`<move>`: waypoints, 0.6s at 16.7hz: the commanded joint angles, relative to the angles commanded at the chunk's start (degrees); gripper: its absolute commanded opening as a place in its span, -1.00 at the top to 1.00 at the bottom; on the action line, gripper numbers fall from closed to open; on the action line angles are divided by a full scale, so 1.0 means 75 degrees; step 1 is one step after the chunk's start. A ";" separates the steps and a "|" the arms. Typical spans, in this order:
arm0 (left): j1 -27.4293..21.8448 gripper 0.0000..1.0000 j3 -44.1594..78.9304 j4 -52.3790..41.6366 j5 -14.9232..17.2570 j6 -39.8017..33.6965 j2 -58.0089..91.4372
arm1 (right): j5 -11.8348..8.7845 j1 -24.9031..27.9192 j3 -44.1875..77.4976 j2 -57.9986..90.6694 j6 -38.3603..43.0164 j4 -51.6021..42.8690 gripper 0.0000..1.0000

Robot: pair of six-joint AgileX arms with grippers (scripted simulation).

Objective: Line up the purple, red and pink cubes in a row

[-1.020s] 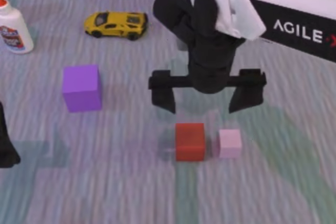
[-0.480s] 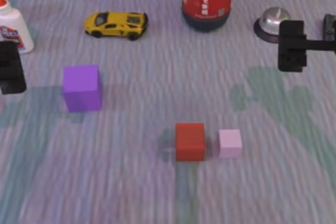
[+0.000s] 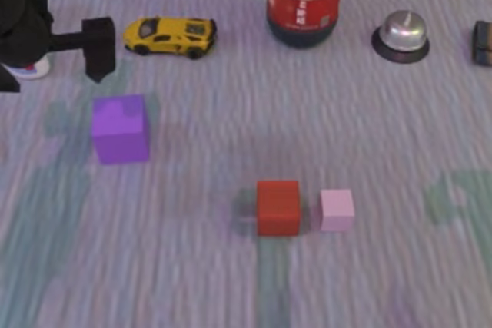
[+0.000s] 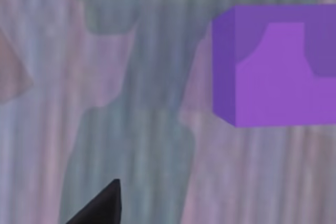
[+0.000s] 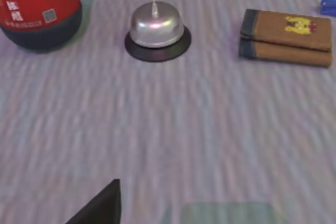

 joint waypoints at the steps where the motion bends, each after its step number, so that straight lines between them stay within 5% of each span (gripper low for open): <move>1: -0.0068 -1.00 0.0580 -0.0382 0.0000 -0.0102 0.0667 | -0.0102 -0.0206 -0.0570 -0.0561 -0.0189 0.0398 -1.00; 10: -0.0427 -1.00 0.3924 -0.2296 0.0053 -0.0669 0.4183 | -0.1057 -0.1230 -0.3481 -0.3703 -0.1053 0.2875 -1.00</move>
